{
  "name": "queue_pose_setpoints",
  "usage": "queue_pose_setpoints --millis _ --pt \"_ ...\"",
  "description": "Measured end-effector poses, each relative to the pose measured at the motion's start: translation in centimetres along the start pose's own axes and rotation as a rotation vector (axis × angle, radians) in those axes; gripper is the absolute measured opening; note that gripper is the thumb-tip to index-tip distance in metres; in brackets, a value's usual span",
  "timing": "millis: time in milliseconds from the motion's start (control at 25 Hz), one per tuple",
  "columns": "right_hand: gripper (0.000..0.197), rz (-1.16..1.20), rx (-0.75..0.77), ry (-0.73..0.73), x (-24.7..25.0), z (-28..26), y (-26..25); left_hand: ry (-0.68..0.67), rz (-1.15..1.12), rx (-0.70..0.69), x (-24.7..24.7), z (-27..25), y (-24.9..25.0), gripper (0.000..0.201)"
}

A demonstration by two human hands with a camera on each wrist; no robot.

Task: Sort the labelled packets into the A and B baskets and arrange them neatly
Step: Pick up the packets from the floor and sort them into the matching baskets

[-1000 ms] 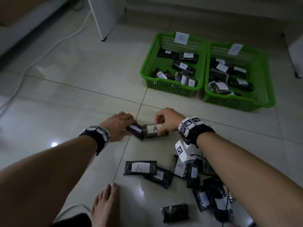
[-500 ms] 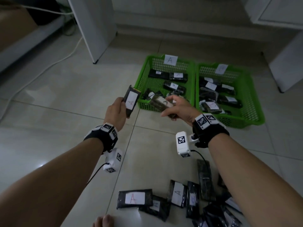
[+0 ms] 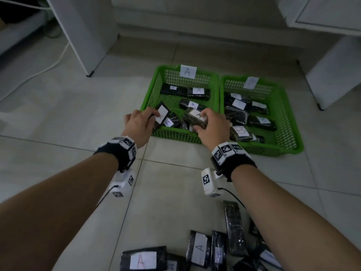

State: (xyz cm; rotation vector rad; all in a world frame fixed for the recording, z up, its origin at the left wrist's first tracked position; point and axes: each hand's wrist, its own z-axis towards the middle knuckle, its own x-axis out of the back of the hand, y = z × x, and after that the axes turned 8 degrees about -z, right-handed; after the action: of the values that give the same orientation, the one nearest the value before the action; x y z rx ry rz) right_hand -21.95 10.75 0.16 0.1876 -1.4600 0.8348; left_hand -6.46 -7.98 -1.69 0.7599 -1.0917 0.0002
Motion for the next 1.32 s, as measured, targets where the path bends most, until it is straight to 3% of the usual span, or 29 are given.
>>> queue_pose_setpoints --millis 120,240,400,480,600,720,840,960,1080,1200,1320 --pt "0.036 -0.044 0.033 0.004 -1.1 -0.5 0.1 -0.266 0.095 0.005 1.3 2.2 -1.4 0.027" --pt "0.038 -0.089 0.066 0.057 -1.3 -1.4 -0.8 -0.491 0.039 -0.095 2.5 4.2 -2.7 0.035" --pt "0.040 -0.070 0.162 0.136 -0.9 -3.4 -2.6 -0.783 0.437 -0.083 2.7 5.6 -0.9 0.046" --pt "0.041 -0.057 0.233 0.144 -0.6 -4.5 -3.2 -0.788 0.547 -0.100 3.8 5.9 0.8 0.052" --pt "0.041 -0.011 0.324 0.100 -0.6 -6.8 -3.3 -0.614 0.355 -0.178 6.7 5.6 3.6 0.042" --pt "0.034 0.077 0.384 -0.089 -1.3 -9.4 -2.5 -0.419 0.140 -0.253 8.0 2.3 5.4 0.035" --pt "0.018 0.144 0.389 -0.358 -1.7 -10.9 -1.4 -0.457 0.116 -0.327 6.8 -4.0 6.1 0.027" --pt "0.019 0.036 0.400 -0.725 -0.3 -12.0 -2.0 -0.692 0.183 -0.302 5.4 -10.8 7.0 0.022" --pt "0.044 -0.168 0.467 -1.015 0.7 -14.0 -3.0 -1.028 0.329 -0.250 3.9 -17.0 7.7 0.053" --pt "0.058 -0.415 0.493 -1.138 0.6 -16.5 -2.7 -1.266 0.473 -0.318 2.1 -20.5 8.0 0.083" --pt "0.052 -0.446 0.498 -1.116 0.2 -18.1 -1.8 -1.325 0.509 -0.414 0.8 -21.6 8.2 0.080"
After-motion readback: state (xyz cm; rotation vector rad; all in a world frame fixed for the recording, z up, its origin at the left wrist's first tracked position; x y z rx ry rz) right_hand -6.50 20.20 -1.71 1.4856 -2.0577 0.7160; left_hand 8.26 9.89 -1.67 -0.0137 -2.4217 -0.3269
